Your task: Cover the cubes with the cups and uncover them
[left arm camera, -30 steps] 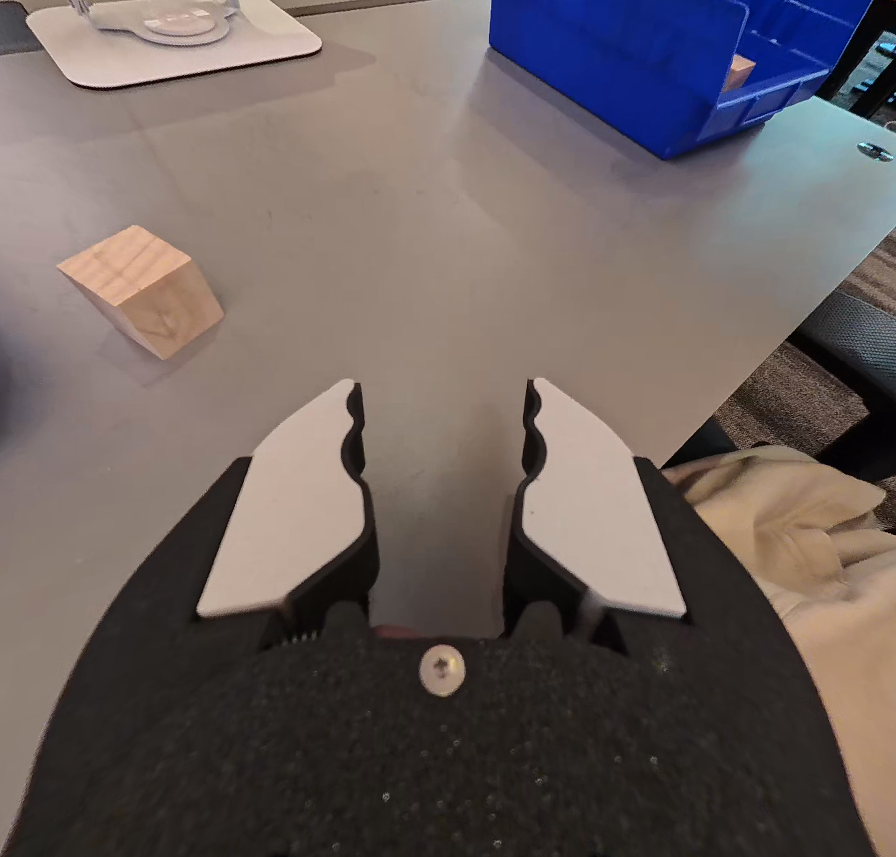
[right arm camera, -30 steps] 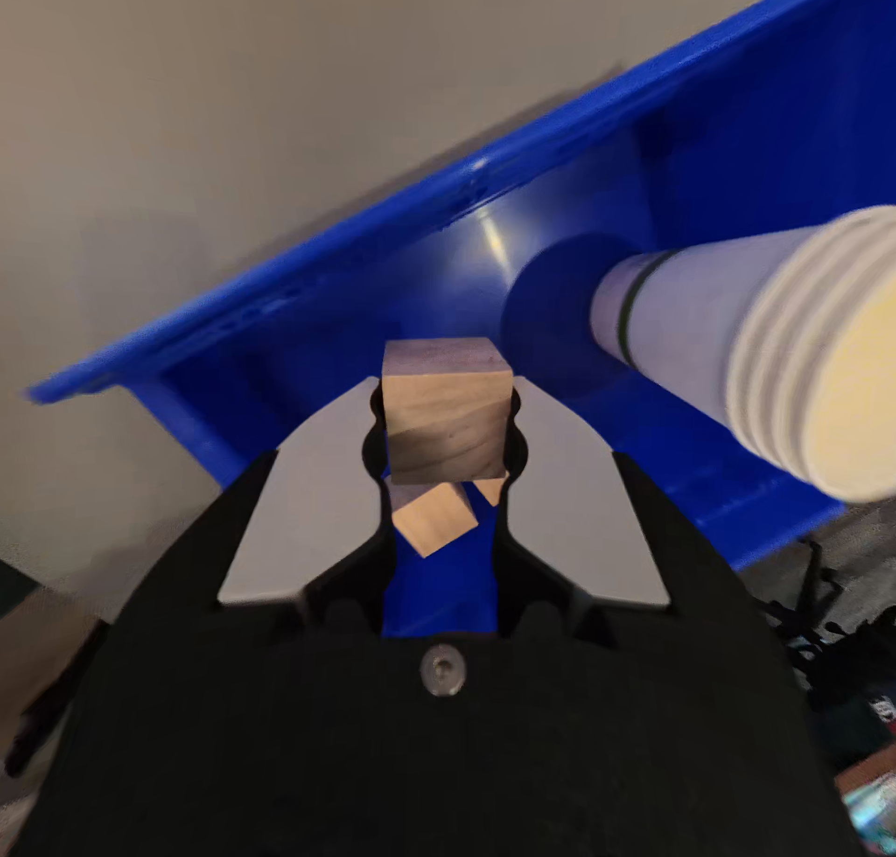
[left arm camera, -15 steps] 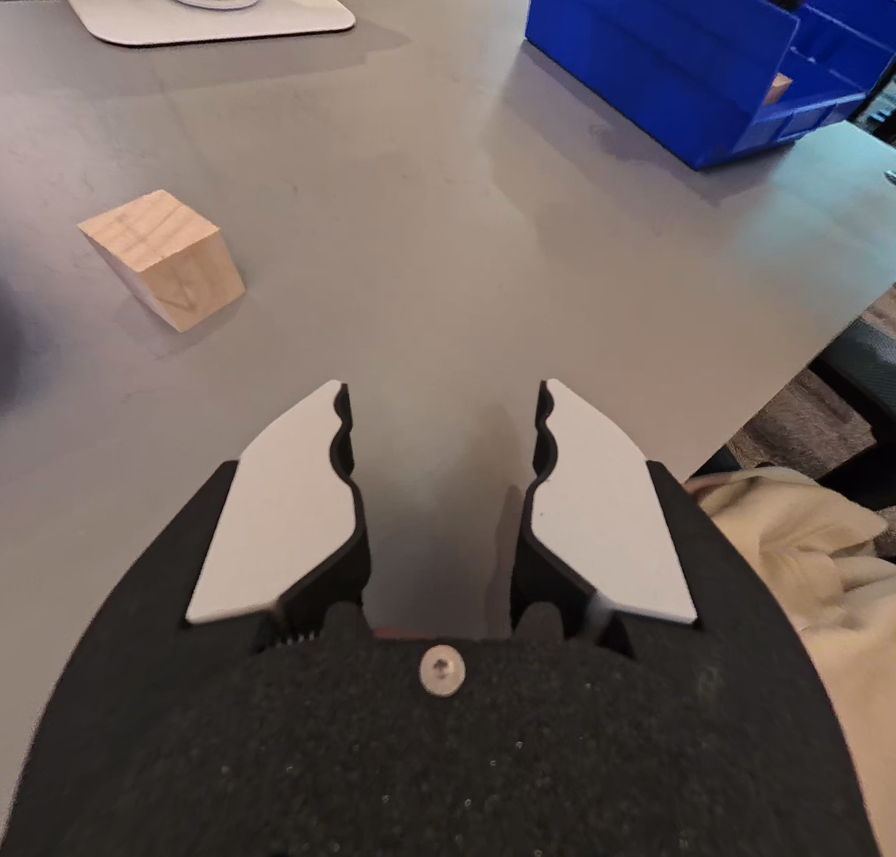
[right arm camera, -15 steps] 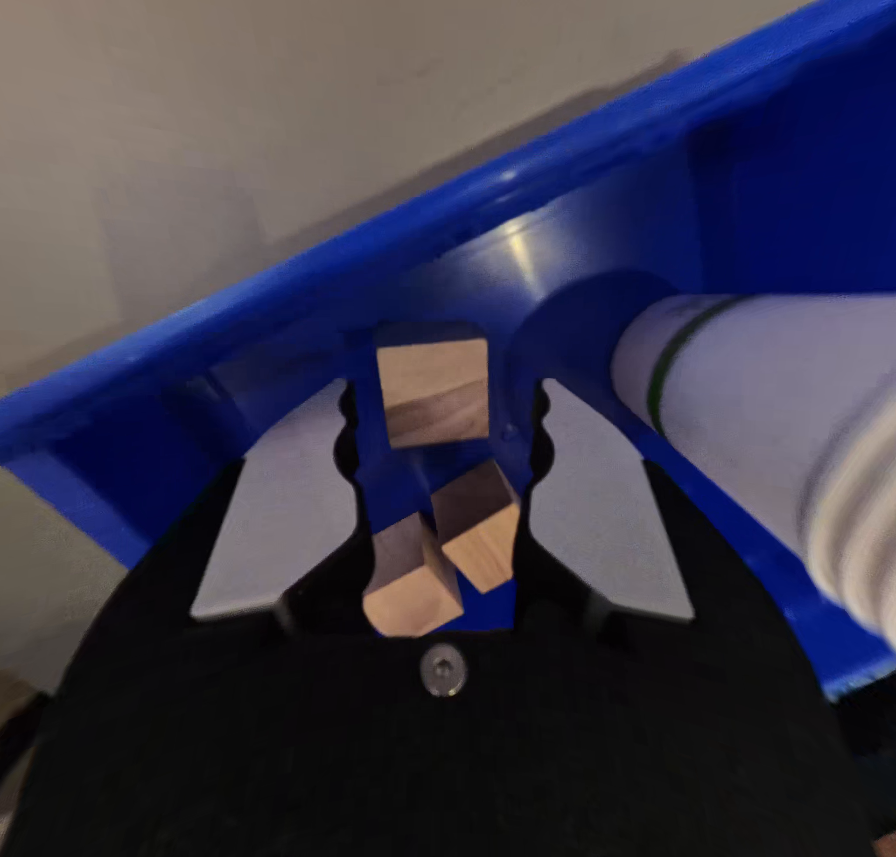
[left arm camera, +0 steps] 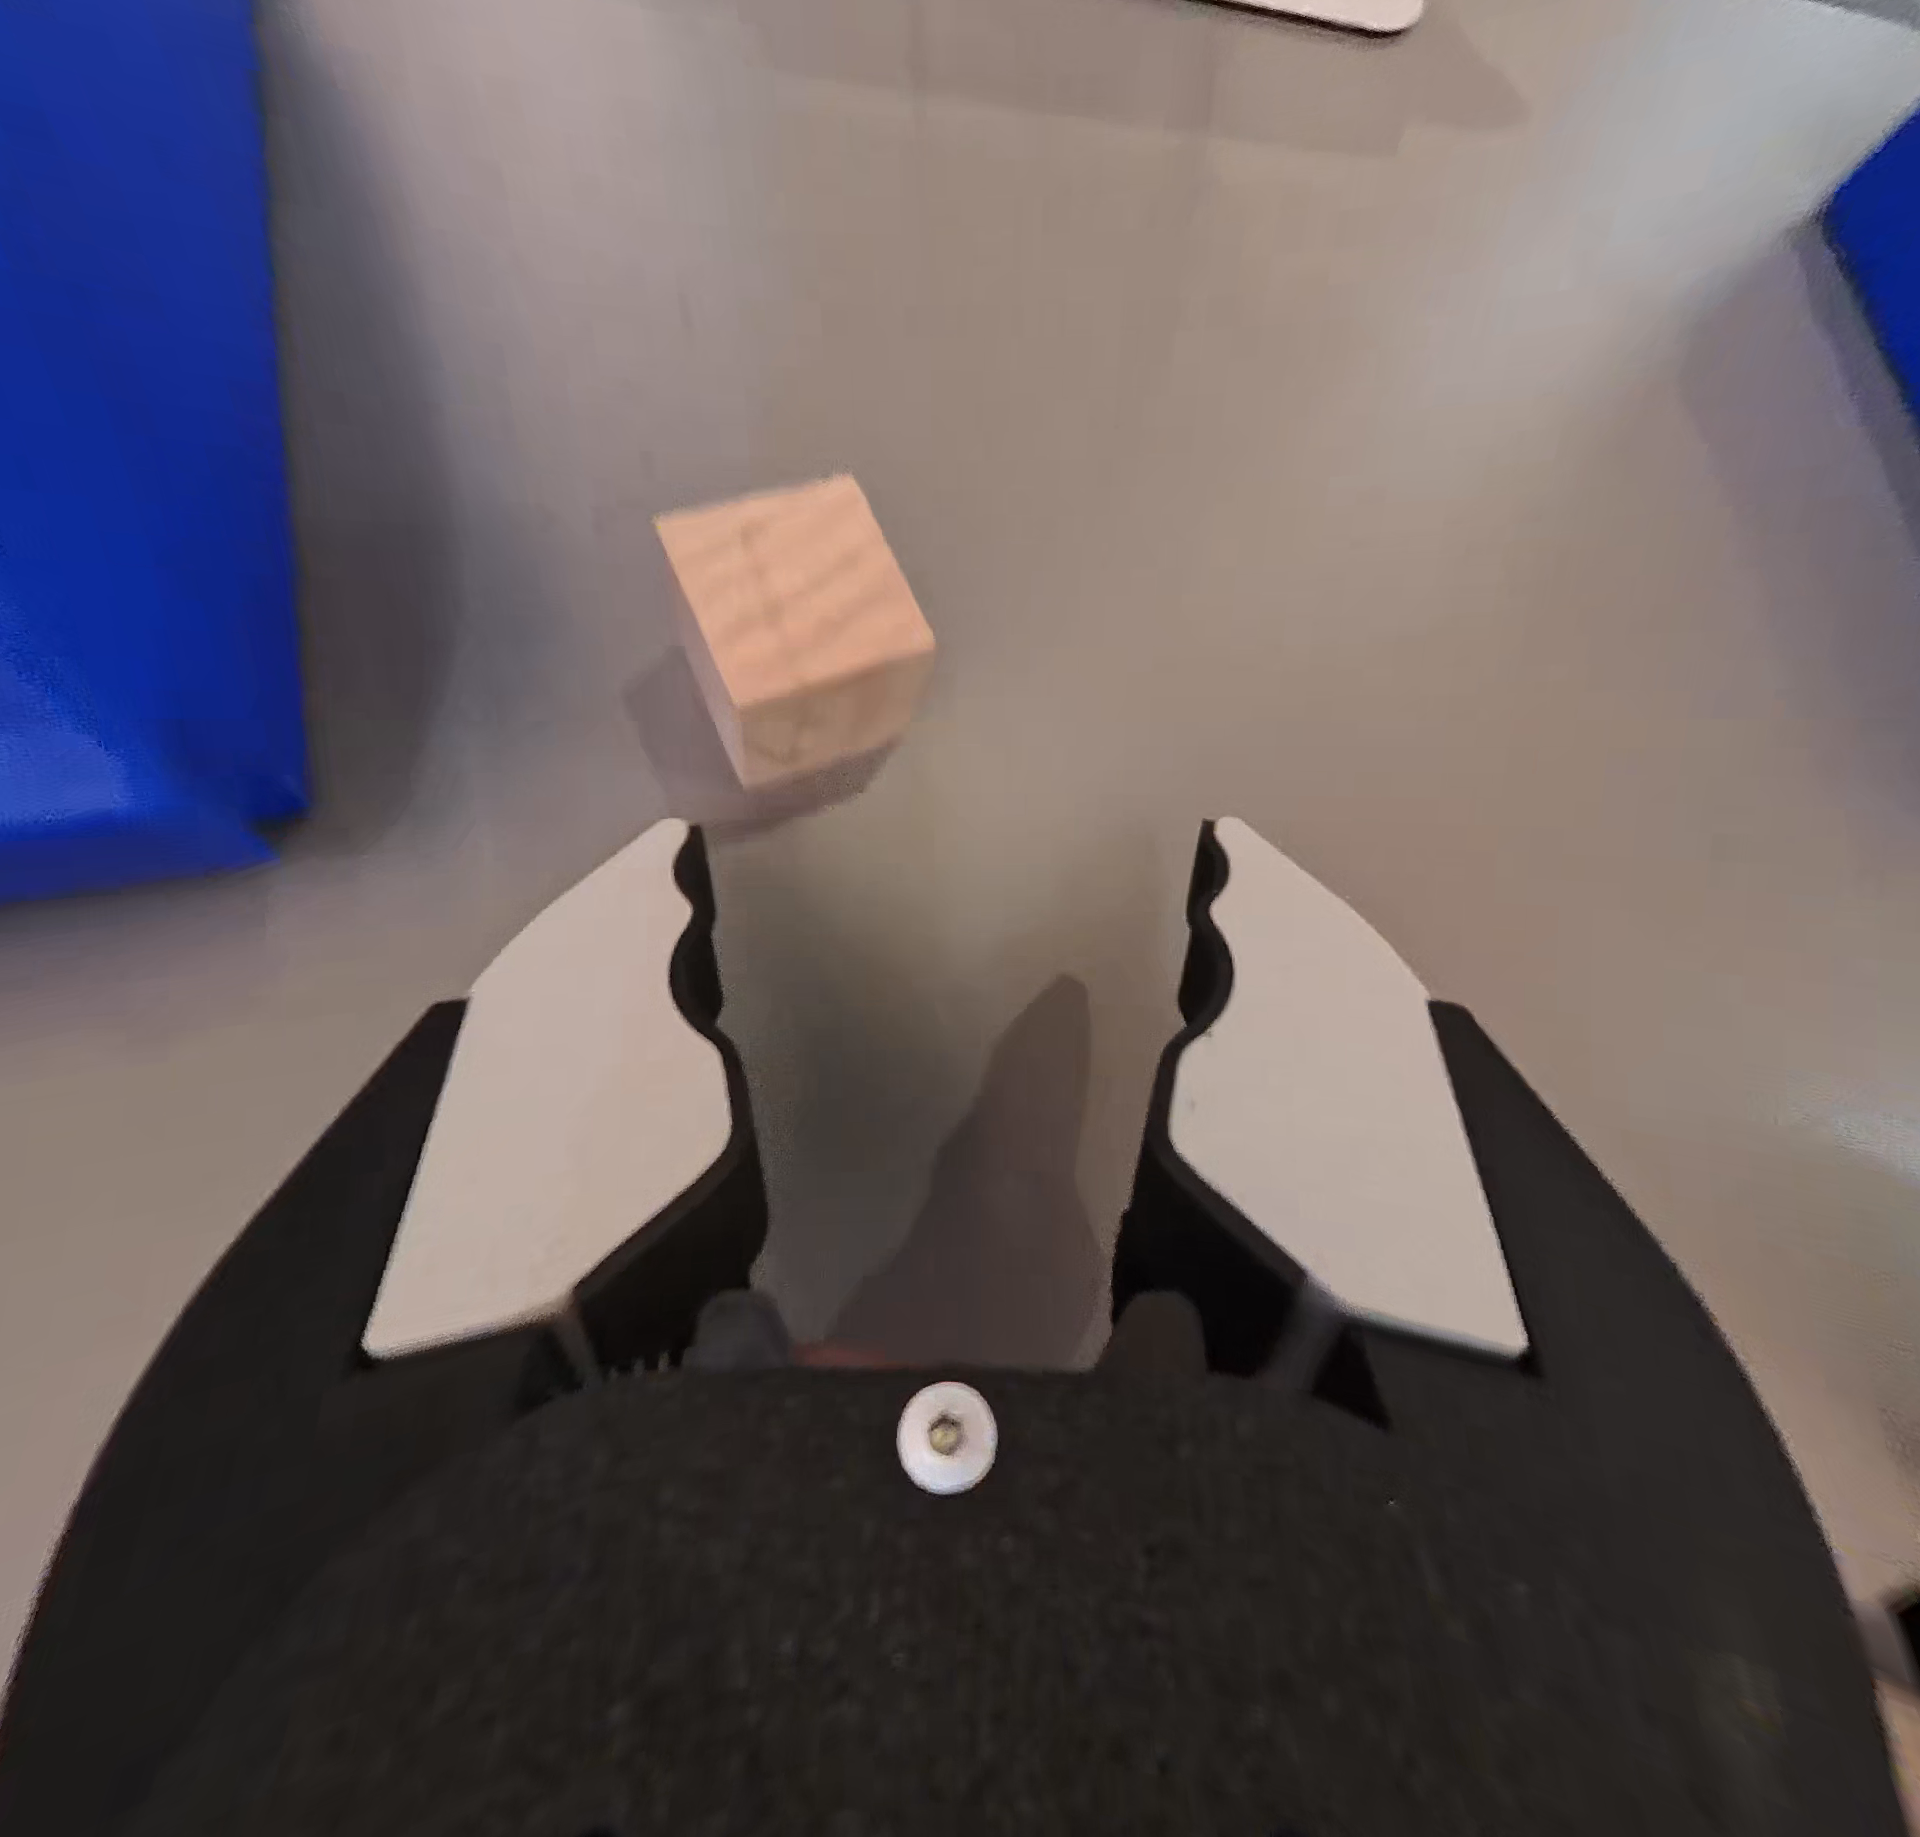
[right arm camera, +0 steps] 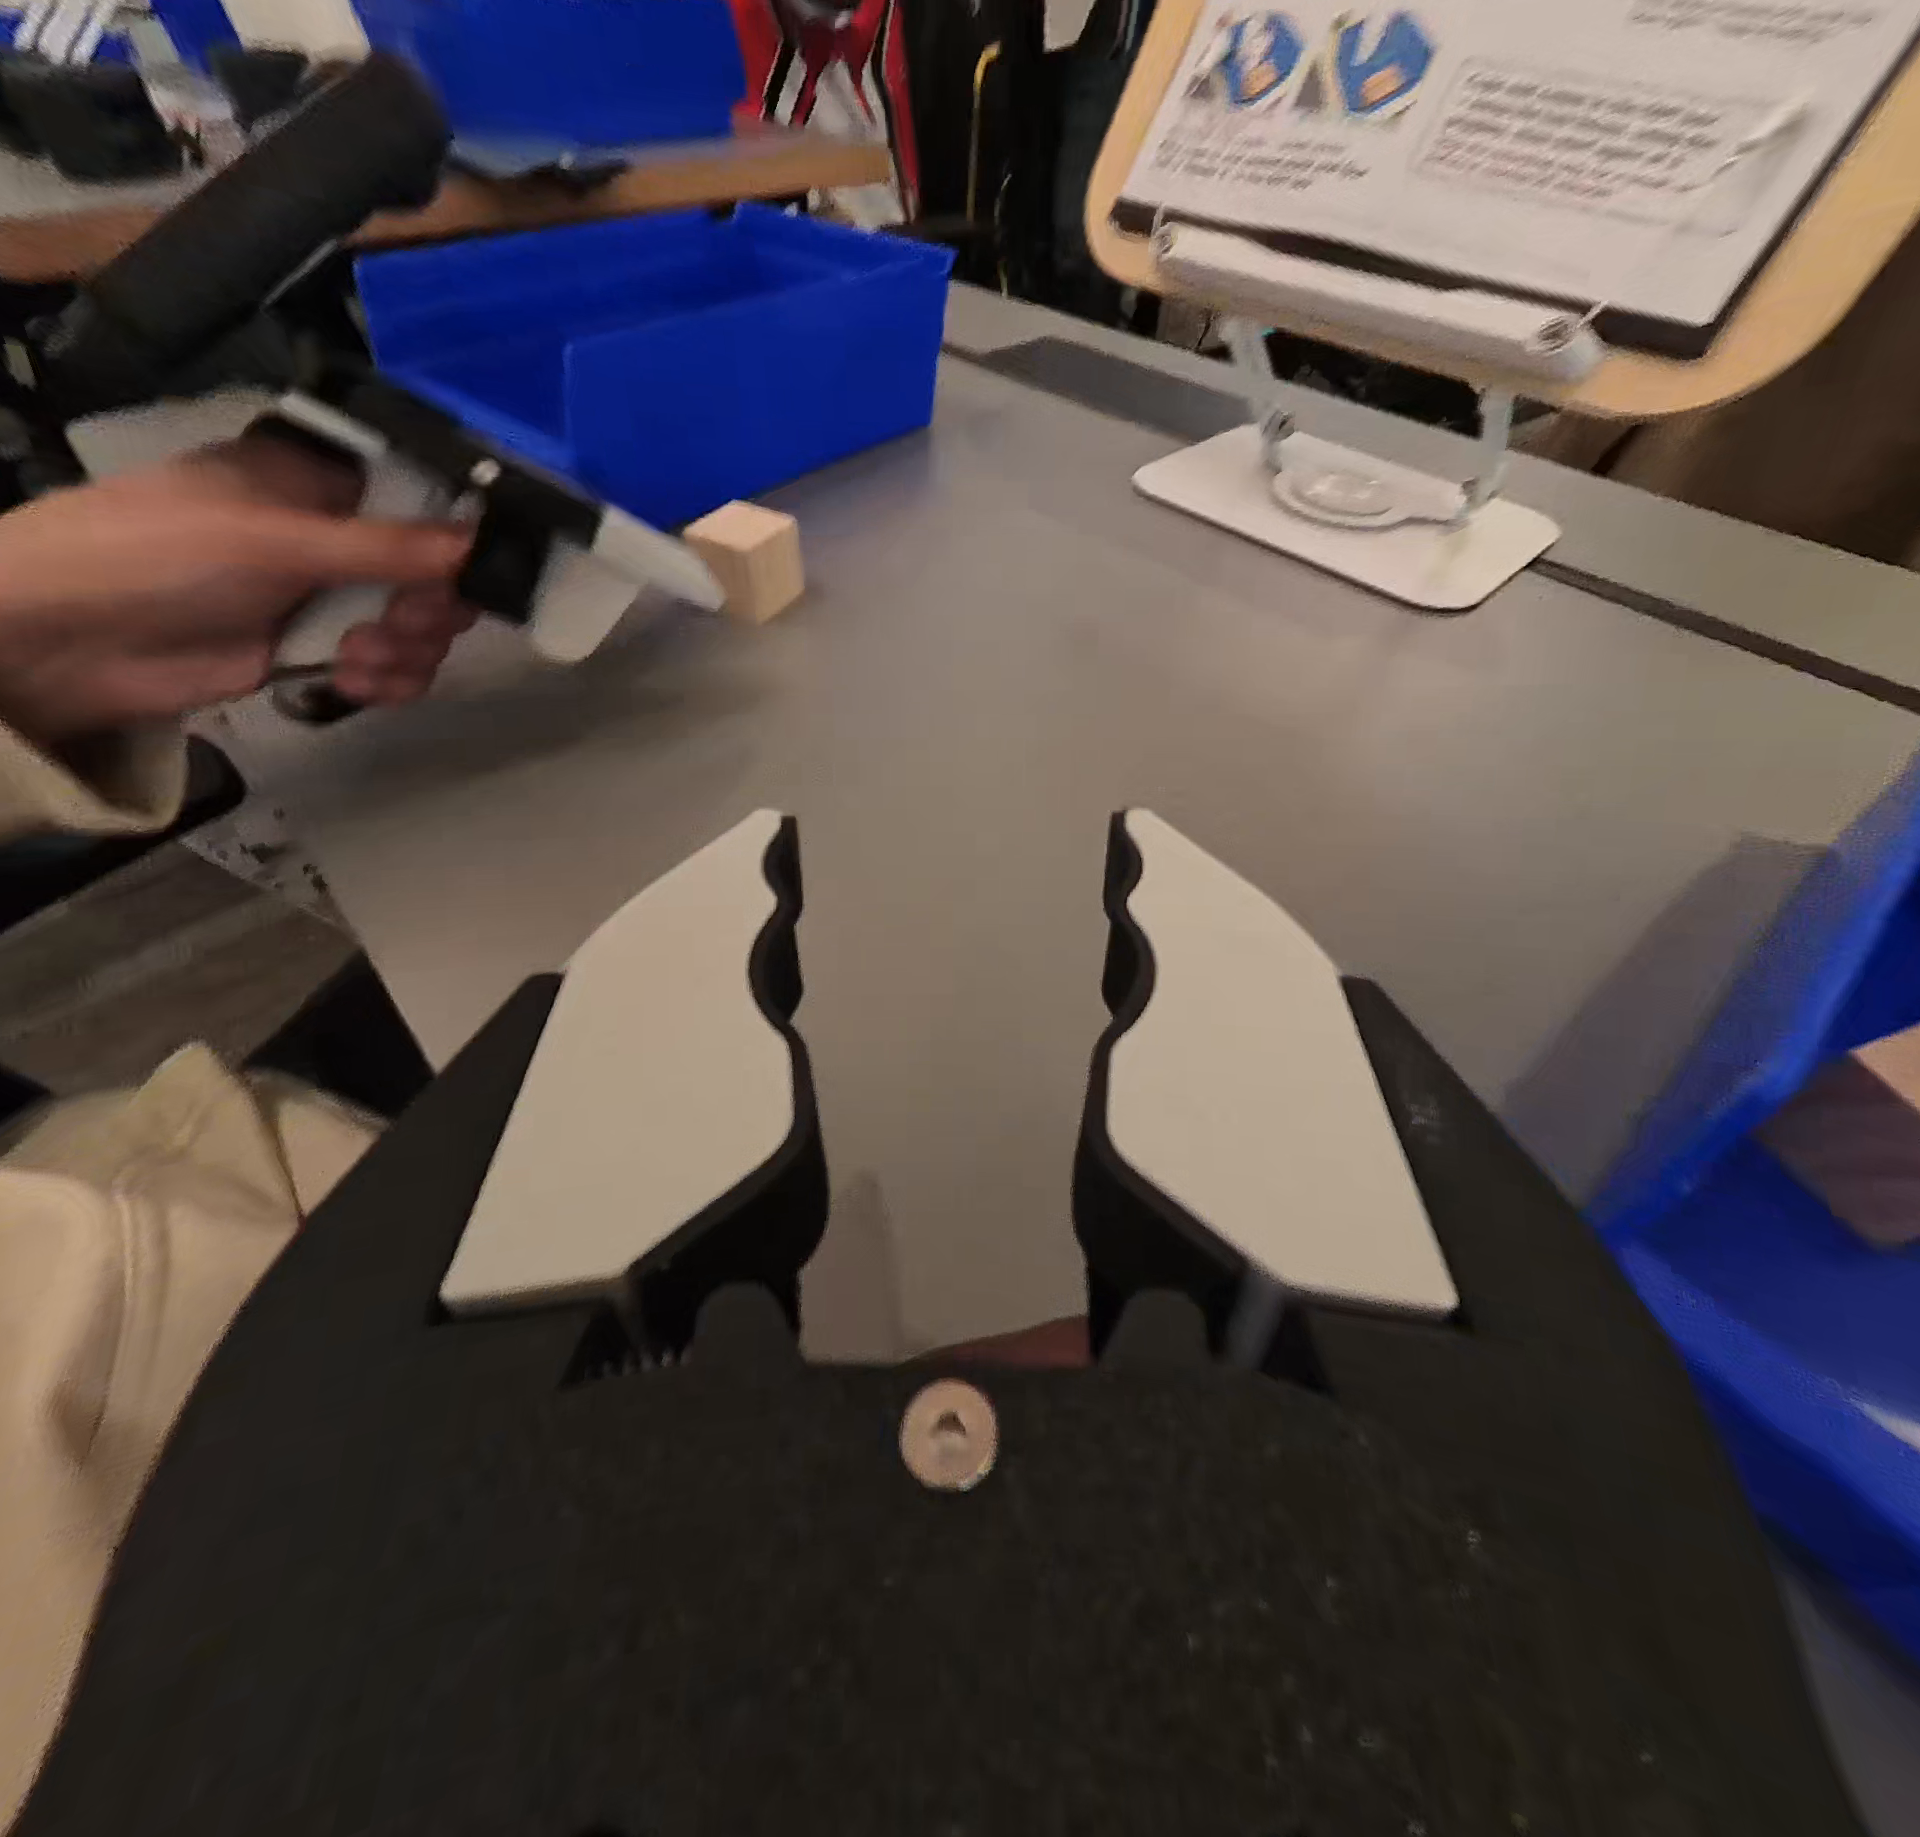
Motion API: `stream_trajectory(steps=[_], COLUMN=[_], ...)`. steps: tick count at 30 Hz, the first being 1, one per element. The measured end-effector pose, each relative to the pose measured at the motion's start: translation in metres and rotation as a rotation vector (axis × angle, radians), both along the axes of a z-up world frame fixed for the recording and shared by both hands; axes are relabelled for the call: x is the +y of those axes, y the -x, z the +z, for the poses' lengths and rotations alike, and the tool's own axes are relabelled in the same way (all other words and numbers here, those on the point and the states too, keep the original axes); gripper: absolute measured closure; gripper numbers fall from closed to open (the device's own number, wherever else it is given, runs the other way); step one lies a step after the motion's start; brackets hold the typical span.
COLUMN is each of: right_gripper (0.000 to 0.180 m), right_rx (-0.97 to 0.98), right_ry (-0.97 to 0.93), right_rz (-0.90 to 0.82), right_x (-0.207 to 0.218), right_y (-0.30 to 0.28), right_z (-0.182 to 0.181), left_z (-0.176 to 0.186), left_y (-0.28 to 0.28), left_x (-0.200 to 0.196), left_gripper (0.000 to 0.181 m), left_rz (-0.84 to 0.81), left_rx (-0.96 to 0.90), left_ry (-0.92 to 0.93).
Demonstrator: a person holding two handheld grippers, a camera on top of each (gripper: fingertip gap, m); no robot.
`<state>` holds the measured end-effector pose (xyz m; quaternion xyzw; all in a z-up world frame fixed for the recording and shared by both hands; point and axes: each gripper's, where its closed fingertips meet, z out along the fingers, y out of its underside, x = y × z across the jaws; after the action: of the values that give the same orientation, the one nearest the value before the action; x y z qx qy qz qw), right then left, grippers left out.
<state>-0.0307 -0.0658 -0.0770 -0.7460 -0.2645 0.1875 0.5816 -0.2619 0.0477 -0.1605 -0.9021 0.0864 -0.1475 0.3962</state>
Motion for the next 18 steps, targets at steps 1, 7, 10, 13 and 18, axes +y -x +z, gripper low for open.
stream_trajectory(steps=[1, 7, 10, 13, 18], right_gripper=[0.124, 0.125, 0.126, 0.128, 0.131], right_rx=[-0.012, -0.126, -0.132, -0.128, -0.092], right_ry=[0.006, 0.057, 0.072, 0.063, 0.056], right_rz=[0.015, 0.09, 0.096, 0.078, 0.046], right_x=[-0.003, -0.014, -0.016, -0.014, -0.011], right_y=[0.008, 0.031, 0.028, 0.021, 0.009], right_z=[-0.006, -0.031, -0.035, -0.031, -0.023], left_z=[0.0, -0.012, -0.019, -0.019, -0.006], left_y=[0.003, 0.015, 0.005, -0.002, -0.046], left_x=[0.009, 0.047, 0.053, 0.052, 0.04], left_gripper=[0.092, 0.088, 0.121, 0.132, 0.132], left_rz=[0.019, 0.103, 0.067, -0.009, -0.412], left_rx=[0.049, 0.18, 0.165, 0.18, 0.209], left_ry=[-0.012, 0.028, 0.063, 0.075, -0.005])
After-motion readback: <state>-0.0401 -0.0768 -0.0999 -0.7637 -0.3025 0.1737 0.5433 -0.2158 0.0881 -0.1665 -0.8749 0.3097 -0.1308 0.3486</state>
